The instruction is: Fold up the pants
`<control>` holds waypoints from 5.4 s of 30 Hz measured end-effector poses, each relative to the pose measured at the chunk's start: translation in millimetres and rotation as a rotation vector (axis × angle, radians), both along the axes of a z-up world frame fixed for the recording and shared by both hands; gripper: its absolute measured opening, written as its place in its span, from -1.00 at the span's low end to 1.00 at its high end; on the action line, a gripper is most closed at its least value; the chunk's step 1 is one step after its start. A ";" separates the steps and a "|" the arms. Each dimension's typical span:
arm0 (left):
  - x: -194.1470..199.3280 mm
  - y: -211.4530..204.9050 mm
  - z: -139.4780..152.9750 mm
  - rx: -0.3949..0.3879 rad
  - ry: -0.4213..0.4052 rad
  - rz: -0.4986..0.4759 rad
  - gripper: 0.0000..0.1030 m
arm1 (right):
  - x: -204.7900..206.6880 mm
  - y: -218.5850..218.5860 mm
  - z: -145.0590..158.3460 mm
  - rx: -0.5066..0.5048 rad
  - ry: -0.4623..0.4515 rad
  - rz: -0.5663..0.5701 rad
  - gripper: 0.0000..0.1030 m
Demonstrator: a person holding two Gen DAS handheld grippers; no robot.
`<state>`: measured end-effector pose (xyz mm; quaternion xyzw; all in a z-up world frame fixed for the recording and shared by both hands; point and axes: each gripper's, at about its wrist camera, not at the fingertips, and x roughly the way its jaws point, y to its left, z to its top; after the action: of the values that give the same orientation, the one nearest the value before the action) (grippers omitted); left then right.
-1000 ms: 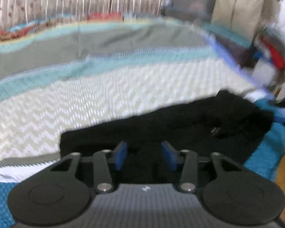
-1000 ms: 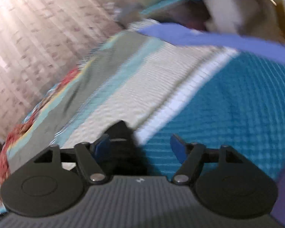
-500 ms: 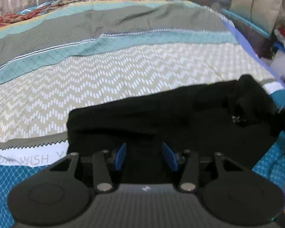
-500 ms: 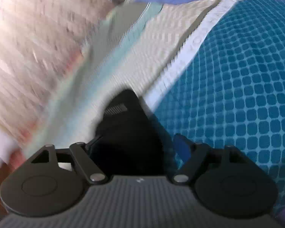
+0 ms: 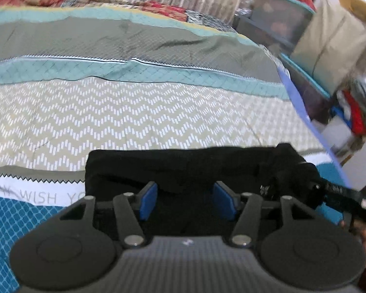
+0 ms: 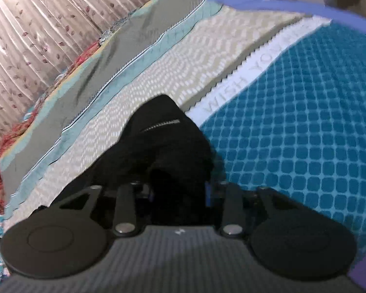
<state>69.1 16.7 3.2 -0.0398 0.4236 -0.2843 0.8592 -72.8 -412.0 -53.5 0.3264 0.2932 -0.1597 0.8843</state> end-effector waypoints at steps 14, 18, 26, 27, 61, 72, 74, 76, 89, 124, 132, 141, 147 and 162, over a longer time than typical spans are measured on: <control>15.5 57.2 14.6 -0.093 -0.027 0.152 0.83 | 68.4 300.7 49.1 -0.702 -0.142 0.719 -0.62; 23.7 92.9 -16.6 -0.059 0.059 0.261 0.83 | 79.0 355.5 10.8 -0.841 -0.105 0.902 -0.60; 48.9 74.9 -41.9 -0.096 0.138 0.189 0.83 | 37.5 312.0 38.9 -0.721 -0.218 0.967 0.24; 52.9 64.7 -42.6 -0.097 0.134 0.162 0.83 | 32.2 301.3 43.9 -0.704 -0.221 0.934 0.24; -9.1 83.2 -82.9 0.025 0.138 0.246 -0.32 | 102.1 281.9 8.0 -0.327 0.036 0.886 -0.21; -8.7 98.4 -47.9 -0.022 0.059 0.227 0.90 | 69.0 204.9 31.0 -0.200 -0.101 0.633 0.01; -4.2 97.6 -46.9 -0.039 0.066 0.224 1.00 | 66.5 185.0 26.6 -0.152 -0.110 0.553 0.65; 4.3 93.7 -51.1 -0.038 0.096 0.204 1.00 | 64.9 168.8 18.6 -0.080 -0.107 0.497 0.77; 43.6 81.2 -124.9 -0.284 0.356 0.060 1.00 | 125.3 157.4 -47.1 0.344 0.009 0.576 0.91; 205.5 4.2 -69.7 -0.068 0.017 0.144 0.75 | 272.9 184.4 9.7 -0.083 -0.051 0.437 0.42; 86.8 17.8 -19.1 0.116 -0.164 0.259 0.93 | 169.6 190.1 36.7 -0.131 -0.039 0.379 0.63; -36.0 12.3 -0.3 0.287 -0.241 0.274 1.00 | 68.3 225.7 29.9 -0.182 0.058 0.413 0.81; -76.9 13.6 15.9 0.263 -0.261 0.277 1.00 | 43.2 242.3 53.6 -0.225 0.005 0.416 0.92; -117.0 22.6 36.3 0.289 -0.379 0.370 1.00 | 9.2 262.2 66.2 -0.233 -0.065 0.386 1.00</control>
<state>-47.9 39.3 39.4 0.0603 0.2772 -0.0618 0.9569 -63.6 -149.9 12.7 0.1646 0.3013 -0.0098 0.9392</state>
